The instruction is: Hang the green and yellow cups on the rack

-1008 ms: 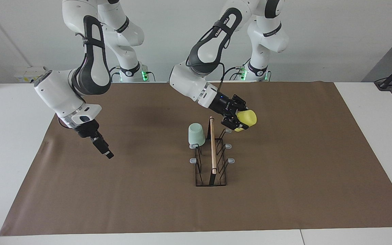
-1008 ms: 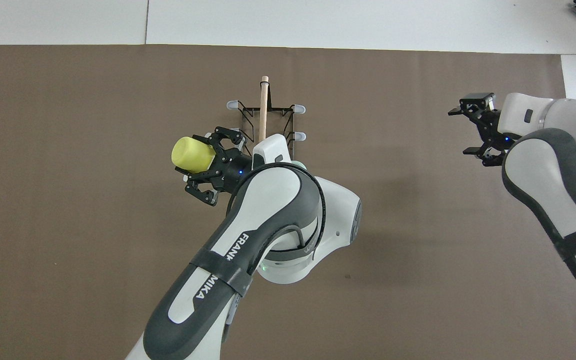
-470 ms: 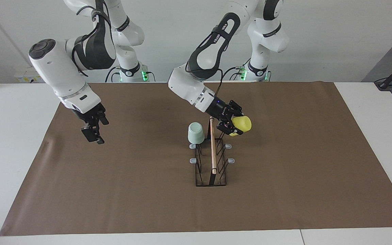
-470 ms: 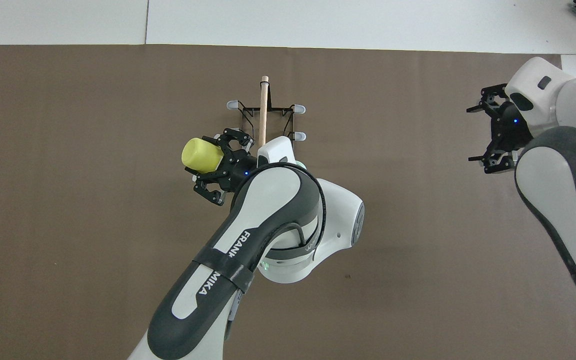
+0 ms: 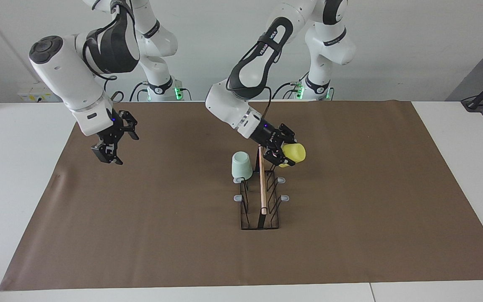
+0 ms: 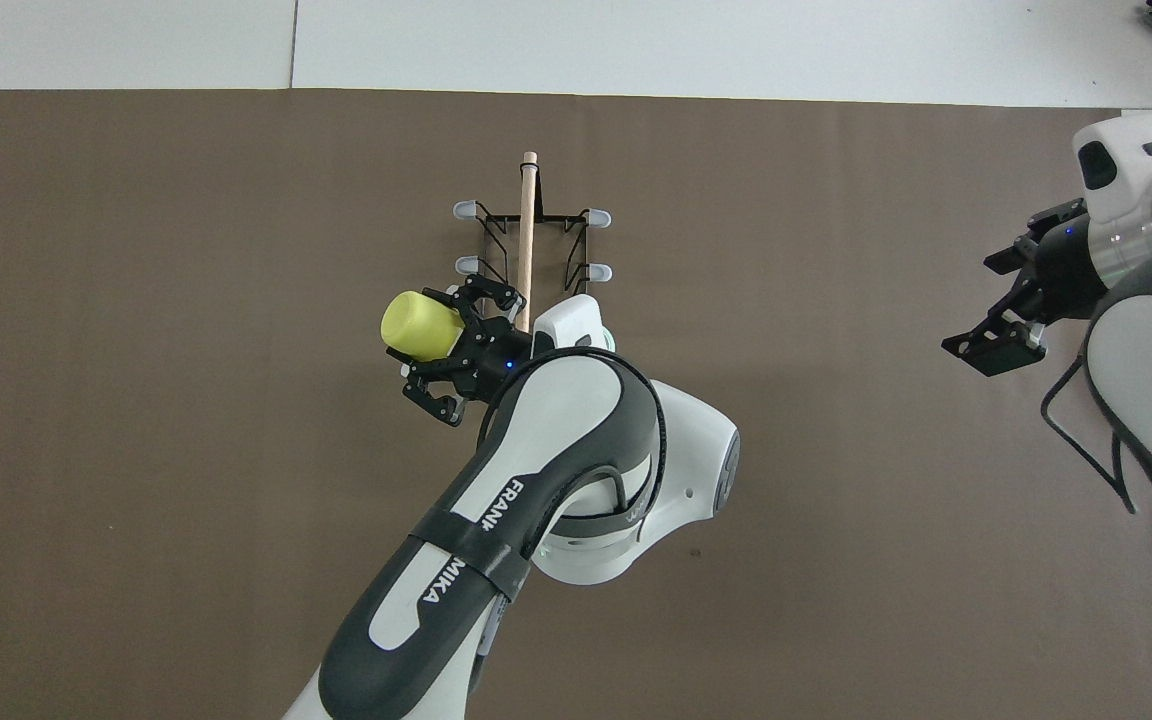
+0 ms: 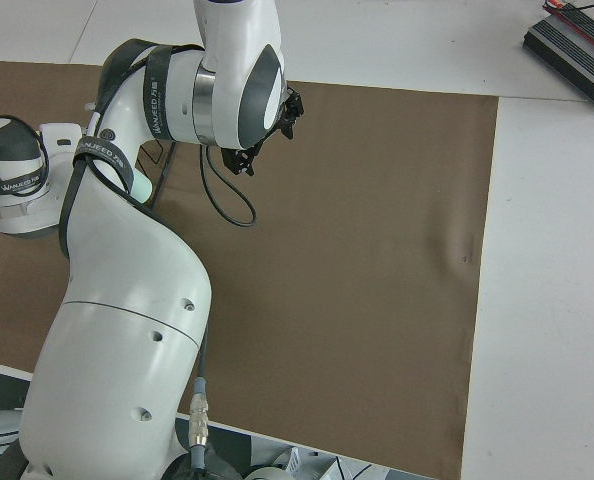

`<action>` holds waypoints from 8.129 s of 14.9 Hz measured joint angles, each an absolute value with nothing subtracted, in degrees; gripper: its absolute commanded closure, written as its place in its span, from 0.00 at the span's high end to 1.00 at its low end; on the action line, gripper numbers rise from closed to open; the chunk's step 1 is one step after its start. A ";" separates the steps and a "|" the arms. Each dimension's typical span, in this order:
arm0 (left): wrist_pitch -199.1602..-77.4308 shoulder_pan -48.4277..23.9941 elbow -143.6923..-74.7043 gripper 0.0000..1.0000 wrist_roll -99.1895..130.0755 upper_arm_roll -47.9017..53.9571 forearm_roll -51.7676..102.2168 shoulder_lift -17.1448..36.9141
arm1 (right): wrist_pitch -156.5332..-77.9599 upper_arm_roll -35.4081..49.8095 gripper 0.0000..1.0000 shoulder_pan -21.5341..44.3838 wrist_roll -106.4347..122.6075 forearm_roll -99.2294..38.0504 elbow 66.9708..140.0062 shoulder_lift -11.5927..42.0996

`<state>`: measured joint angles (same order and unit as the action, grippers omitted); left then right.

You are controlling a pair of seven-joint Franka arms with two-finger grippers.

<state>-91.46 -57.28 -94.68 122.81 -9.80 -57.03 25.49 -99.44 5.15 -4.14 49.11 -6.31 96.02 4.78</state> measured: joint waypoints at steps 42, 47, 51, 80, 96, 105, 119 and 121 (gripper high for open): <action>-106.02 -33.30 -88.12 1.00 97.54 -11.64 -38.77 16.21 | -95.26 -0.91 1.00 2.83 0.85 -4.91 93.05 0.99; -113.70 -25.89 -88.63 1.00 85.57 -11.58 -30.15 15.93 | -95.21 -1.11 1.00 2.85 0.85 -4.91 93.02 1.12; -118.62 -19.48 -88.90 1.00 67.77 -11.38 -18.93 15.93 | -95.09 -1.10 1.00 3.34 0.85 -4.91 92.96 1.12; -86.86 -3.28 -93.25 1.00 4.13 1.14 0.39 -5.22 | -93.55 -0.55 1.00 3.04 0.85 -3.77 92.23 1.12; -85.56 -1.15 -94.10 1.00 -4.39 0.73 0.47 -5.19 | -94.04 -0.49 1.00 3.10 0.85 -1.34 92.19 1.12; -83.50 2.01 -90.57 1.00 -4.36 4.34 0.47 -1.64 | -94.60 -0.50 1.00 3.09 0.85 -1.33 92.19 1.12; -85.11 2.23 -90.44 1.00 -4.35 4.69 0.47 -2.11 | -94.64 -0.50 1.00 3.09 0.85 -1.33 92.18 1.12; -85.11 2.39 -90.44 1.00 -4.35 4.69 0.47 -2.11 | -94.66 -0.50 1.00 3.09 0.85 -1.33 92.18 1.12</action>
<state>-85.11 2.39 -90.44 -4.35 4.69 0.47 -2.11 -94.66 -0.50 3.09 0.85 -1.33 92.18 1.12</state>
